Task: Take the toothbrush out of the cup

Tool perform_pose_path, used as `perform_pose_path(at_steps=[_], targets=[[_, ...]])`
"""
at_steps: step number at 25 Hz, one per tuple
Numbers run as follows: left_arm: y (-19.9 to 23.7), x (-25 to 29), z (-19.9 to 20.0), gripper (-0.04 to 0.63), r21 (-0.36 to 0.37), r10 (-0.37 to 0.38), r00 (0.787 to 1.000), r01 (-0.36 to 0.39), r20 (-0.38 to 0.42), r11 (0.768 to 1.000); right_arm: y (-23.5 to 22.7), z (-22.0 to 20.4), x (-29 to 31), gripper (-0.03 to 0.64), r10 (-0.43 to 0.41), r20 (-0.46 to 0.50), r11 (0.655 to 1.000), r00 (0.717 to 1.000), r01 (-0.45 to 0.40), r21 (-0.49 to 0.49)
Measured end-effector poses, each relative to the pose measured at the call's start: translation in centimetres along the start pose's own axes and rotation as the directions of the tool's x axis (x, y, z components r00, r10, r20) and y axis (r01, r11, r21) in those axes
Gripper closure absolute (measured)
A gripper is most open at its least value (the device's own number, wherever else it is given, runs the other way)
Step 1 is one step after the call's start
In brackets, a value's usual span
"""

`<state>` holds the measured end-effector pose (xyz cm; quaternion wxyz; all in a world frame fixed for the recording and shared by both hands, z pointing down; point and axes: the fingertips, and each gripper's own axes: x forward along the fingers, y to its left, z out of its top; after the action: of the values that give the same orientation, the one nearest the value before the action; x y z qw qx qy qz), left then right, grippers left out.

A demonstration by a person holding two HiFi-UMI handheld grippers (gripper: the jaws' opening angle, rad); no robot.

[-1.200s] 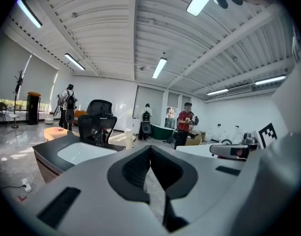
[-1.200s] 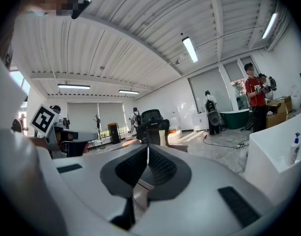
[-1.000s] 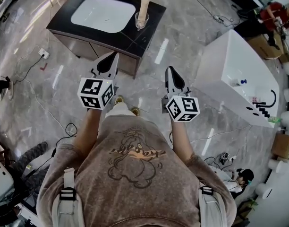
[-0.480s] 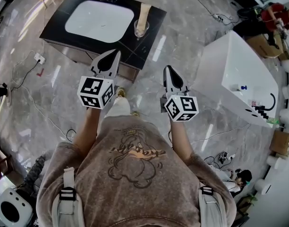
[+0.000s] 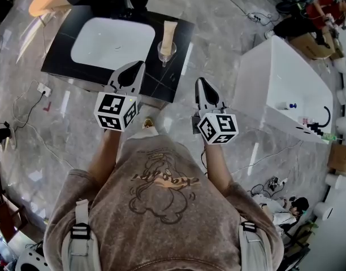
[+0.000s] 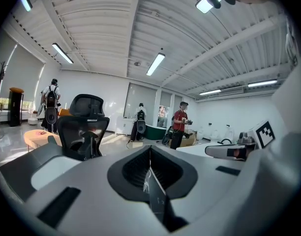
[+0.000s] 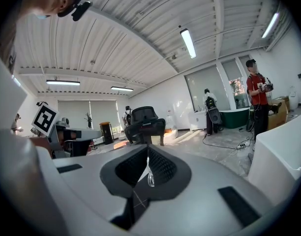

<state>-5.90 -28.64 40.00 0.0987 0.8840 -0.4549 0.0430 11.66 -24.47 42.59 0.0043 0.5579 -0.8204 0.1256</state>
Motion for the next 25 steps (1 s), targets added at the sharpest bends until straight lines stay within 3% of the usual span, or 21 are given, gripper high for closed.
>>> perform_pose_path(at_steps=[9,25], targets=[[1.8,2.3,0.8,0.578,0.004,-0.024,1.000,0.024,-0.006,1.000,-1.0,1.7,2.4,0.594,-0.038,0.017,0.999,0.999,0.038,-0.013],[1.2,4.1,0.9,0.578,-0.012,-0.014,0.999,0.014,-0.029,1.000,-1.0,3.9,4.5,0.584,0.074,0.072,0.996,0.995,-0.071,-0.051]])
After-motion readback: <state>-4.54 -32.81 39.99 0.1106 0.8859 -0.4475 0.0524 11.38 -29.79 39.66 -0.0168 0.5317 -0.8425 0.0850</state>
